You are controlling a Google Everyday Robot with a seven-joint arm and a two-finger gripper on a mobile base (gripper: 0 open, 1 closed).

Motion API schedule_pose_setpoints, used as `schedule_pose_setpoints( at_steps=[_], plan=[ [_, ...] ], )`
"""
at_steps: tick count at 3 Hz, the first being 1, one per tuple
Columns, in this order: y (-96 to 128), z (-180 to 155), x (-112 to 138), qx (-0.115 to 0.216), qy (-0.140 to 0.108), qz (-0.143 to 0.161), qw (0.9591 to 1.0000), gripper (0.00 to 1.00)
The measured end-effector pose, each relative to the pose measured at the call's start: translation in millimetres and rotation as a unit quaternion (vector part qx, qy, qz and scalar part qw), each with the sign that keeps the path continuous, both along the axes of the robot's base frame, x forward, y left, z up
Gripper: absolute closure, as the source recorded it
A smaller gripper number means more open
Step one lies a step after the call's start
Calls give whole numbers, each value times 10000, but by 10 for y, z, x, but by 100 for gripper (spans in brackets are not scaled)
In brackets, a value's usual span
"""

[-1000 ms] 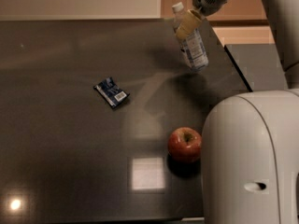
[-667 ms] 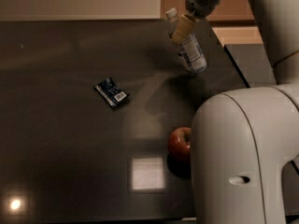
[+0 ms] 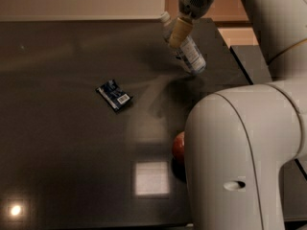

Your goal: Knock blue plastic bottle over

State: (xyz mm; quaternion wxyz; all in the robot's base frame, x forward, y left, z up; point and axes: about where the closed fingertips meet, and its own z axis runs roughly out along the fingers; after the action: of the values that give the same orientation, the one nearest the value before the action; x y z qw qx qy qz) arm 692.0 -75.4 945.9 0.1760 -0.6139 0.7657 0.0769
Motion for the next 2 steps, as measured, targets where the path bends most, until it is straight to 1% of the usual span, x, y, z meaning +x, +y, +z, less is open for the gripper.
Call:
schedule_pose_setpoints(
  at_steps=[1, 2],
  plan=[
    [164, -4, -70, -76, -52, 542, 9985, 36],
    [215, -13, 29, -16, -216, 539, 9983, 13]
  ],
)
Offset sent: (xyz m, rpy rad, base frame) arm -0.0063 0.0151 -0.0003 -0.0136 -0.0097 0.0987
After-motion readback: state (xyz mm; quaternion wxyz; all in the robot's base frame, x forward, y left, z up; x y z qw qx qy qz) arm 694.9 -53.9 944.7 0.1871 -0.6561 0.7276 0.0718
